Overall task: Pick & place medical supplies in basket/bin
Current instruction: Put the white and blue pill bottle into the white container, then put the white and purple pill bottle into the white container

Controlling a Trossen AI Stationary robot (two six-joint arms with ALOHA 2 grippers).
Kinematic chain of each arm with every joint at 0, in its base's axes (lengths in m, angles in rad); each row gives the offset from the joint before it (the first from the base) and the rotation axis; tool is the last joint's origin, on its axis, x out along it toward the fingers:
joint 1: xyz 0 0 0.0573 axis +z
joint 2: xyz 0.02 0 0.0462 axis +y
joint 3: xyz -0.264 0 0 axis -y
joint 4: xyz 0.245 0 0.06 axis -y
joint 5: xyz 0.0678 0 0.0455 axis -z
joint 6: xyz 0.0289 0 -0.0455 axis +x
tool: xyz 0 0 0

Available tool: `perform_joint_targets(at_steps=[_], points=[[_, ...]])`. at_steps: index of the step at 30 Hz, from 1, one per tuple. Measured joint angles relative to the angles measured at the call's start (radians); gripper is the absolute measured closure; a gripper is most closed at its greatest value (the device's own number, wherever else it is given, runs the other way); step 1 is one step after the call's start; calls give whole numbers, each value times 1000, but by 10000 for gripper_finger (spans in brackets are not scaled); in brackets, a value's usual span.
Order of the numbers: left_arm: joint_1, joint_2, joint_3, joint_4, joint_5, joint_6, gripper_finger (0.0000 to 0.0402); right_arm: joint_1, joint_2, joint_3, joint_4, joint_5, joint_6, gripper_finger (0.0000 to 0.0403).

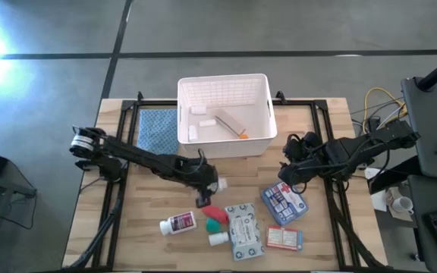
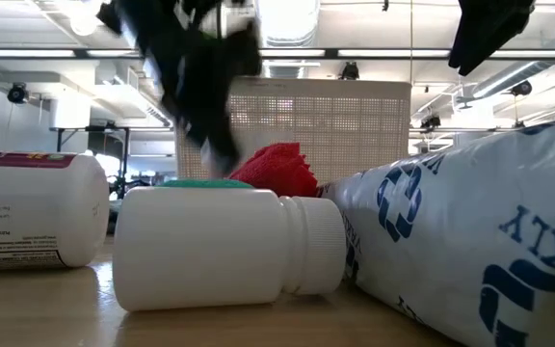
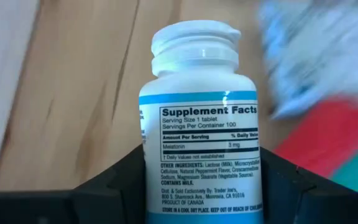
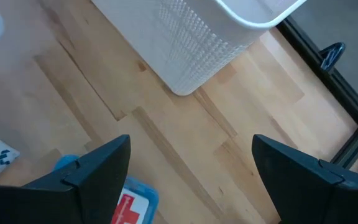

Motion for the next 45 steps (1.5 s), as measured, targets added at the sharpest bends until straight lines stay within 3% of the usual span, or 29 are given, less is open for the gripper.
perform_joint_targets(at_steps=[6,9,11,13,20,25,29,31,35,37,41,45], points=[[14,-77,242,1,-42,34,189,0,-12,0,0,-2,1,78],[15,-85,397,-1,-237,143,188,1,-16,0,0,10,0,78],[20,-74,480,-17,-396,289,187,1,-16,0,1,25,4,78],[55,-59,545,-31,-489,415,186,0,-16,0,3,28,5,78],[284,54,701,-377,-516,429,155,1,-16,0,12,27,25,78],[310,83,735,-526,-513,428,112,1,-16,0,16,14,38,78],[244,45,731,-592,-497,427,91,1,-15,0,16,4,37,78],[181,12,731,-668,-426,411,89,1,-16,-4,16,4,35,78],[37,-46,721,-785,-187,154,89,1,-15,-19,20,8,22,78],[-45,-62,690,-798,-117,-2,89,1,-15,-33,25,21,20,78],[-221,-64,587,-799,-117,-136,89,0,-15,-57,35,28,14,78],[-362,-63,390,-748,-137,-319,89,-2,-15,-74,92,29,-26,78]])
